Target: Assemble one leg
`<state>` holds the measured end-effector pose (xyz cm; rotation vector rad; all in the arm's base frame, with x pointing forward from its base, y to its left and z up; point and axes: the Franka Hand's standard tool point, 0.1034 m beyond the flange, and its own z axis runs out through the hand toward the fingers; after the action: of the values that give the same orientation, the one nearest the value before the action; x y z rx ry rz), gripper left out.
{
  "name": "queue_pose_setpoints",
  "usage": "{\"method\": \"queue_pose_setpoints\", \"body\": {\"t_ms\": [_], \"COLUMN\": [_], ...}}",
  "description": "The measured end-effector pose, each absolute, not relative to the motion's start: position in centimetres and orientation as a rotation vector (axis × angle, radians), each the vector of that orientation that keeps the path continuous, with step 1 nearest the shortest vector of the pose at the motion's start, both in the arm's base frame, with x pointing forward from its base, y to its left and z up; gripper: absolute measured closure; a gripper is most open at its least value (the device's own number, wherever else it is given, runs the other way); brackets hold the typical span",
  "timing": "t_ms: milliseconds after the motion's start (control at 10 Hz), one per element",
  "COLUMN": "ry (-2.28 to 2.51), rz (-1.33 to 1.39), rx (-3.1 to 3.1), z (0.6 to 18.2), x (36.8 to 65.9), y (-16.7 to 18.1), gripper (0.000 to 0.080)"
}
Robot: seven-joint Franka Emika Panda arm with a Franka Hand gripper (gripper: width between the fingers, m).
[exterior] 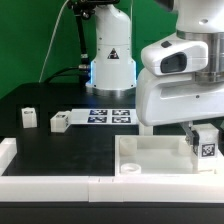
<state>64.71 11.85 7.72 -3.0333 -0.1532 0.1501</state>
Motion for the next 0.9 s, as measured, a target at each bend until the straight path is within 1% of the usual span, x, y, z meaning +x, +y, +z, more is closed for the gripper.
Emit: {"method": "queue_pose_setpoints", "body": {"t_ms": [100, 200, 600, 900], "ry": [-0.060, 0.202, 0.992, 1.418], "rz": [0.155, 0.169, 0.199, 0.224], "rx": [-3.037, -3.031, -2.872, -2.711], "z": [7.71, 7.65, 7.47, 7.46], "x": [64.71, 64.73, 64.86, 64.79], "y": [11.84, 11.72, 11.24, 11.22], "gripper": [0.0508, 0.0508, 0.0508, 0.0506]}}
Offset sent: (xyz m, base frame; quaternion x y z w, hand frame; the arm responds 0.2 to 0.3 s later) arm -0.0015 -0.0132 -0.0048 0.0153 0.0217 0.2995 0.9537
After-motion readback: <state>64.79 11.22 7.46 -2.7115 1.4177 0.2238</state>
